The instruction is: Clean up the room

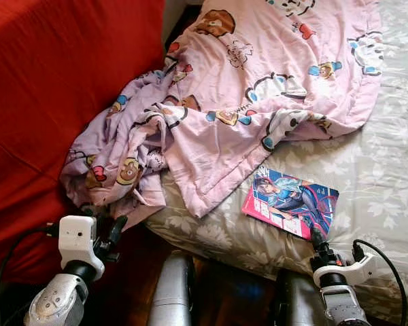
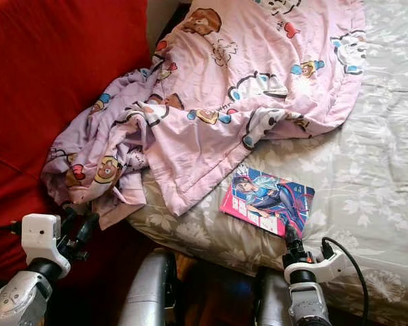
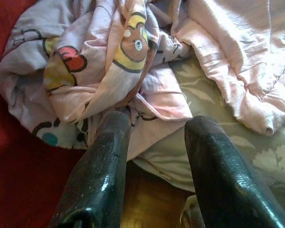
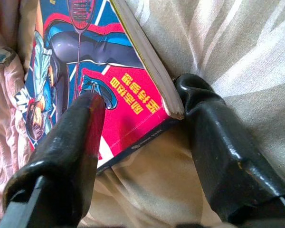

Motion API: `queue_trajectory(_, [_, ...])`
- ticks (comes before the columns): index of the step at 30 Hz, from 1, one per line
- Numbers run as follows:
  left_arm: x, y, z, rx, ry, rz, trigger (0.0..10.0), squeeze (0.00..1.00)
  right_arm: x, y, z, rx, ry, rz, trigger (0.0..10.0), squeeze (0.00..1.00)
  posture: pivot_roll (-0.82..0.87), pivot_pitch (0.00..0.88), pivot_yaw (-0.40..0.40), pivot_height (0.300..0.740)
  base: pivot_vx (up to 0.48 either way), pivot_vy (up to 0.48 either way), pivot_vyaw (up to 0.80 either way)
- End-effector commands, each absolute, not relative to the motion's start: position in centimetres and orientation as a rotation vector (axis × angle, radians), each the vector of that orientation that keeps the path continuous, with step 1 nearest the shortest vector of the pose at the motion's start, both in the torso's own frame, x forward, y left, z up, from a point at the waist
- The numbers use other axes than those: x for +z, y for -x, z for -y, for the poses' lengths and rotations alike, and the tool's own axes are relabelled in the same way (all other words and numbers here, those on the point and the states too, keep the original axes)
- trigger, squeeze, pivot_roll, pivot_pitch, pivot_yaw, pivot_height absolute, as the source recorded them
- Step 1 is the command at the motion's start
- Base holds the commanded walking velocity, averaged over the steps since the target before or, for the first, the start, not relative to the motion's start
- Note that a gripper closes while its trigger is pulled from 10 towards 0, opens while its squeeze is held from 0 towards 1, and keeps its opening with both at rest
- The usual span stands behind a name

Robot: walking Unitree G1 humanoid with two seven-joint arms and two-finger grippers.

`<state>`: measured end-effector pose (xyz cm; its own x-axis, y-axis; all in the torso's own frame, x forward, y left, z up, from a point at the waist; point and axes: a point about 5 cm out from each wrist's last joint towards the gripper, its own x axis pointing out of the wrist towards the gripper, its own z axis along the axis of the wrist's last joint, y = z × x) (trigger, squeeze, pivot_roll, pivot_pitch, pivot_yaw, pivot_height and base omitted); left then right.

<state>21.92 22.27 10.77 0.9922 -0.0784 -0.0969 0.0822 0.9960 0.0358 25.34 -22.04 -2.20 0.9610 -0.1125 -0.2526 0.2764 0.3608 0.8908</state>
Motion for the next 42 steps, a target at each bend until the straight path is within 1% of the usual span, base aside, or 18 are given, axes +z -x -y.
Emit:
queue_trajectory(1, [10.8,-21.2,-23.3,-0.051,-0.05,-0.118,10.0,0.0,-5.1,-22.6,19.5,-0.327,-1.282,-0.322,10.0,0.0,0.33,0.346,0.197,0.62,0.0,0.0,0.0])
queue_trajectory(3, [10.8,-20.9,-23.5,-0.045,-0.055,-0.124,10.0,0.0,-5.1,-22.4,20.0,-0.373,-1.316,-0.291,10.0,0.0,0.33,0.351,0.2,0.62,0.0,0.0,0.0])
queue_trajectory(10, [11.0,-20.0,-23.7,-0.039,-0.06,-0.139,10.0,0.0,-5.3,-22.2,20.5,-0.436,-1.324,-0.292,10.0,0.0,0.35,0.366,0.208,0.62,0.0,0.0,0.0])
queue_trajectory(19, [10.7,-19.9,-23.4,-0.041,-0.056,-0.153,10.0,0.0,-4.0,-24.3,18.5,-0.271,-1.342,-0.286,10.0,0.0,0.34,0.375,0.202,0.62,0.0,0.0,0.0])
queue_trajectory(20, [10.7,-19.9,-23.3,-0.041,-0.055,-0.153,10.0,0.0,-3.9,-24.5,18.4,-0.262,-1.339,-0.287,4.9,0.0,0.34,0.374,0.201,0.62,0.0,0.0,0.0])
queue_trajectory(21, [10.7,-19.9,-23.3,-0.041,-0.054,-0.154,10.0,0.0,-3.9,-24.5,18.4,-0.256,-1.335,-0.288,3.8,0.0,0.34,0.373,0.2,0.62,0.0,0.0,0.0])
queue_trajectory(22, [10.6,-20.0,-23.3,-0.041,-0.053,-0.155,10.0,0.0,-3.8,-24.6,18.4,-0.252,-1.33,-0.288,2.4,0.0,0.34,0.371,0.198,0.62,0.0,0.0,0.0])
queue_trajectory(23, [10.6,-20.0,-23.3,-0.041,-0.052,-0.156,10.0,0.0,-3.8,-24.6,18.4,-0.253,-1.33,-0.287,0.0,0.0,0.33,0.367,0.196,0.62,0.0,0.0,0.0])
queue_trajectory(31, [10.5,-20.4,-23.3,-0.039,-0.047,-0.149,10.0,0.0,-3.7,-24.6,19.0,-0.258,-1.315,-0.274,0.0,0.0,0.32,0.349,0.185,0.62,0.0,0.0,0.0])
queue_trajectory(40, [10.1,-22.0,-22.9,-0.038,-0.041,-0.13,10.0,0.0,-3.4,-24.9,19.1,-0.26,-1.289,-0.24,0.0,0.0,0.27,0.305,0.162,0.62,0.0,0.0,0.0])
queue_trajectory(42, [9.8,-22.8,-22.9,-0.027,-0.034,-0.12,10.0,0.0,-3.1,-25.2,19.2,-0.251,-1.193,-0.235,0.0,0.0,0.25,0.279,0.146,0.62,0.0,0.0,0.0])
